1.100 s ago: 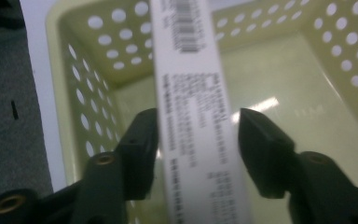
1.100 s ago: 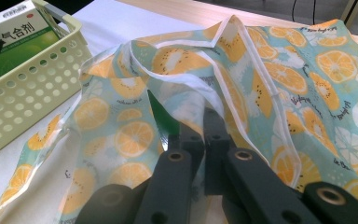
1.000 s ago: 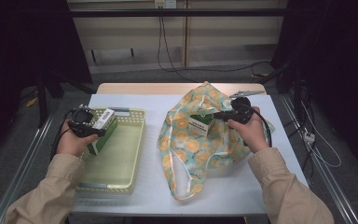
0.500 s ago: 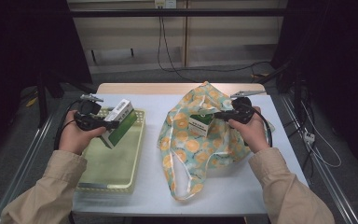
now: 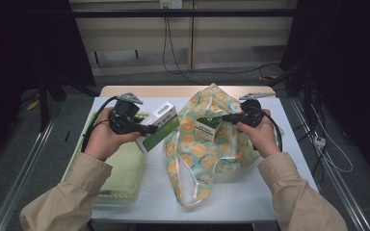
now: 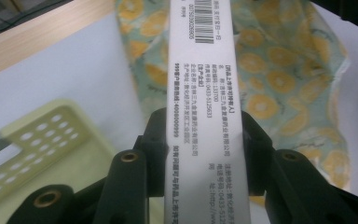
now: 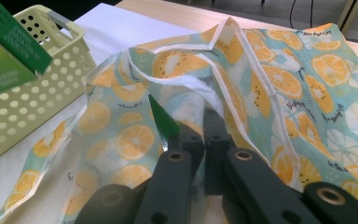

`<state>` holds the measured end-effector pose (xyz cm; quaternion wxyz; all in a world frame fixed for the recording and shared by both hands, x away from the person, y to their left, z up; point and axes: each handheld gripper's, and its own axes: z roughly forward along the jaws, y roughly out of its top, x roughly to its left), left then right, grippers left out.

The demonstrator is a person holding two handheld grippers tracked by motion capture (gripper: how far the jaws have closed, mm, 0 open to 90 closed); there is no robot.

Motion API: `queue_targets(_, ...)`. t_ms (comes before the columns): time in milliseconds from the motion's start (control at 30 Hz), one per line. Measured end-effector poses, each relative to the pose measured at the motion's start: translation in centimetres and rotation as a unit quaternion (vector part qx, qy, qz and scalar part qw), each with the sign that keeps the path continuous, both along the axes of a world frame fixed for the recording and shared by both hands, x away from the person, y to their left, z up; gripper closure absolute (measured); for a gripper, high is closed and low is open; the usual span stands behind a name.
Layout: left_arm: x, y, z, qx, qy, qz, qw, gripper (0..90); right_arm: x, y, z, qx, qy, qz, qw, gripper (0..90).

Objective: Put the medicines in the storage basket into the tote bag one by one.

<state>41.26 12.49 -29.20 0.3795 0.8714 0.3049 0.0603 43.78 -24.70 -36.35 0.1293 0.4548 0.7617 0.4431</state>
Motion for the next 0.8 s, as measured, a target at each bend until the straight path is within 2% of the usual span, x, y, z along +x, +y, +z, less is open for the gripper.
queue_targets(300,-0.6,-4.4,-0.7,-0.014,0.005,-0.049,0.9987,62.5,-0.1,-0.2,0.7,0.002,-0.006,-0.002,1.0000,89.8)
queue_targets(500,-0.7,-7.7,-2.4,0.003,0.011,-0.074,0.9972,62.5,-0.2,-0.3,1.1,0.004,-0.011,-0.002,0.9999,89.8)
queue_targets(667,-0.7,-10.2,-4.2,0.012,0.024,-0.094,0.9952,62.5,-0.4,-0.2,1.4,0.006,-0.012,0.000,0.9999,89.8)
queue_targets(733,-0.7,-11.2,-4.8,0.029,0.020,-0.100,0.9944,62.5,-0.4,-0.3,1.5,0.005,-0.014,0.000,0.9999,89.8)
queue_targets(800,-0.5,-12.1,-5.2,0.034,0.023,-0.101,0.9940,62.4,-0.4,-0.3,1.7,0.006,-0.016,-0.001,0.9999,89.8)
